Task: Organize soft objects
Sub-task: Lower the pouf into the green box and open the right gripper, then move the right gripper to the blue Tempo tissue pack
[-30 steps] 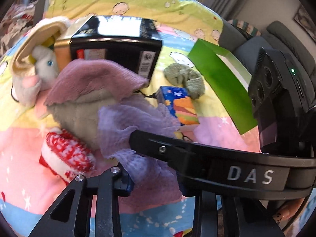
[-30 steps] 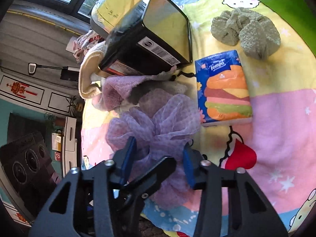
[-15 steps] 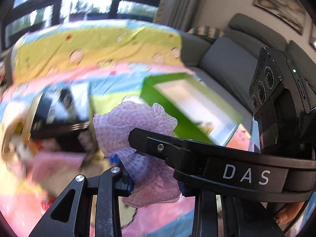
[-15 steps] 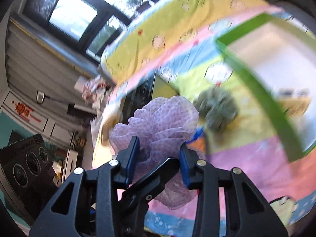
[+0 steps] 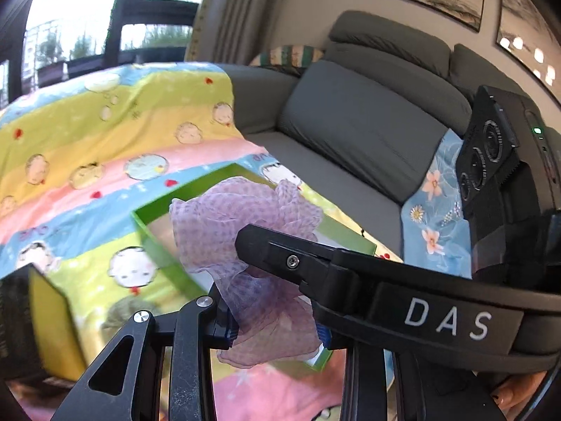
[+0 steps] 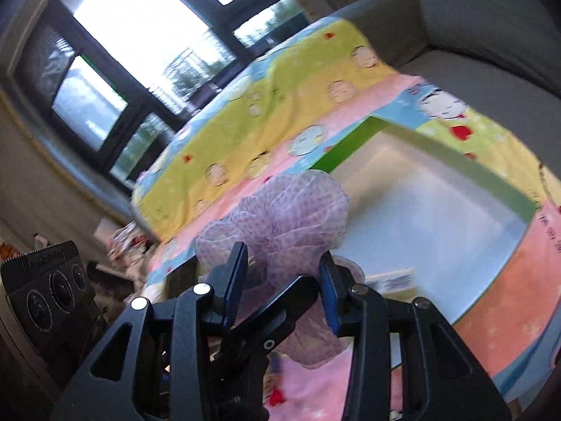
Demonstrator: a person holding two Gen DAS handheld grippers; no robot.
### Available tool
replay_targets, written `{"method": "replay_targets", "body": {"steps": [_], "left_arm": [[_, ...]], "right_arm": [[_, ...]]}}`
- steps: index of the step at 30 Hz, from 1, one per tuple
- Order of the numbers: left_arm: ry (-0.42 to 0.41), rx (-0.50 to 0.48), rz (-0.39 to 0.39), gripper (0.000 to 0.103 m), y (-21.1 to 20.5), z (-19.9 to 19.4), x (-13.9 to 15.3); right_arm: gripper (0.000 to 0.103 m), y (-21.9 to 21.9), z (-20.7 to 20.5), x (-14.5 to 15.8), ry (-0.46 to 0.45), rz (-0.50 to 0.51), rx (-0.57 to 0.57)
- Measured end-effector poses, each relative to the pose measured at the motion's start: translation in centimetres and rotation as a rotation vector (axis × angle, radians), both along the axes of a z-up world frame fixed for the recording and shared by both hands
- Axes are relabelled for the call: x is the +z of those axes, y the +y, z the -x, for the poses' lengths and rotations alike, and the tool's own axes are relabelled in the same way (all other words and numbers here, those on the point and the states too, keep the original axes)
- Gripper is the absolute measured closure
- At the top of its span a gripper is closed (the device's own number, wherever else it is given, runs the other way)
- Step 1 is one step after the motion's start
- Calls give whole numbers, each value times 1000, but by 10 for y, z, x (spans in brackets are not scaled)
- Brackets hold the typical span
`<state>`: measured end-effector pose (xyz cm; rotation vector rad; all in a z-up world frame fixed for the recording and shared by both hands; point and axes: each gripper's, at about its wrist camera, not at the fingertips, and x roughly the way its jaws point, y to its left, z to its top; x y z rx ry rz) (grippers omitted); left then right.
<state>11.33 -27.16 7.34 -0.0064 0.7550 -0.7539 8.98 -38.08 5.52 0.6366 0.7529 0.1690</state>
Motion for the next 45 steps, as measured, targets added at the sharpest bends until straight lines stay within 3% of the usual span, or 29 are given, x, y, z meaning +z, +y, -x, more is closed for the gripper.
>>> {"method": "replay_targets", "body": {"steps": [10, 15, 18, 19, 20, 21, 22, 26, 28, 37, 45], "left_arm": [[111, -3, -43, 69, -24, -24, -45], [135, 19, -53, 69, -29, -26, -51], [156, 23, -34, 69, -25, -24, -48], [162, 26, -27, 68, -22, -24, -46], [170, 32, -23, 64, -18, -24, -43], [173, 40, -25, 55, -15, -24, -40], [167, 56, -29, 49, -11, -22, -36], [114, 118, -13, 39, 16, -10, -16], [112, 145, 9, 23, 31, -5, -8], [76, 288, -6, 21, 99, 31, 15], [115, 467, -72, 21, 167, 64, -11]], "right_arm": [[63, -29, -14, -45, 83, -52, -84], [63, -33, -11, -47, 106, -33, -129], [46, -34, -7, -43, 107, -5, -152], [35, -34, -4, -40, 95, 11, -160], [26, -34, -3, -38, 87, 21, -168], [24, -35, 0, -35, 79, 29, -177], [22, -35, 3, -31, 69, 36, -185], [15, -31, 9, -17, 59, 78, -186], [10, -26, 15, -8, 44, 101, -179], [6, -4, 42, 21, -1, 155, -124], [6, 42, 51, 7, 52, 194, 38]]}}
